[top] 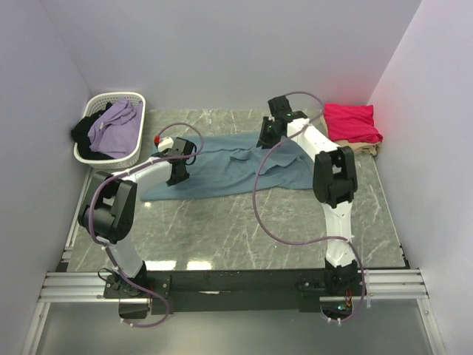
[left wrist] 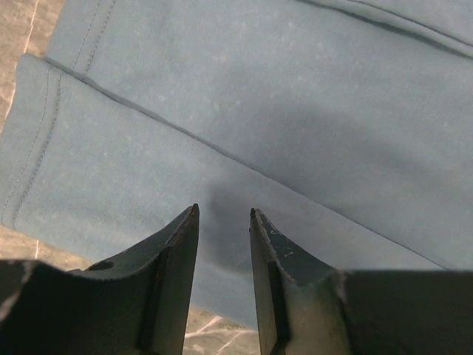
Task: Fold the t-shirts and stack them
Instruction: Fold the tshirt
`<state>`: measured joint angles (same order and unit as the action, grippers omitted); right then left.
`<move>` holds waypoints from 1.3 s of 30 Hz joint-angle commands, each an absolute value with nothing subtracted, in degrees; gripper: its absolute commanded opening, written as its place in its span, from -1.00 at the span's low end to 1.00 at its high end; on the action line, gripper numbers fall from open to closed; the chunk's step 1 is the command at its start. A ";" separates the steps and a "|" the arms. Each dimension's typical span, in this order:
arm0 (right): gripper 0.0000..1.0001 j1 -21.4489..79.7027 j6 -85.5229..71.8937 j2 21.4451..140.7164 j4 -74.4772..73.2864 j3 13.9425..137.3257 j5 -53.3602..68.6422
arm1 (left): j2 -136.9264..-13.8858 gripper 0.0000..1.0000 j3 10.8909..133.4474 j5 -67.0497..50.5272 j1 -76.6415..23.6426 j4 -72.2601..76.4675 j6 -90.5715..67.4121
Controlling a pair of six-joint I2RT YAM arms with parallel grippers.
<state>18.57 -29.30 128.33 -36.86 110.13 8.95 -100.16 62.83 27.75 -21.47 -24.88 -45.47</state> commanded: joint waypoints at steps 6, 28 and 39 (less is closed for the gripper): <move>-0.05 16.88 -27.42 103.89 -33.74 91.52 0.61 | -97.47 -0.21 64.42 25.93 -21.71 -24.35 -44.47; 0.07 16.70 -37.53 94.40 3.43 53.53 14.85 | -95.98 -0.21 62.23 25.75 -21.88 -23.03 -44.74; 0.13 16.79 -37.26 94.65 8.17 53.79 13.89 | -97.38 -0.21 62.40 25.31 -21.97 -22.68 -44.74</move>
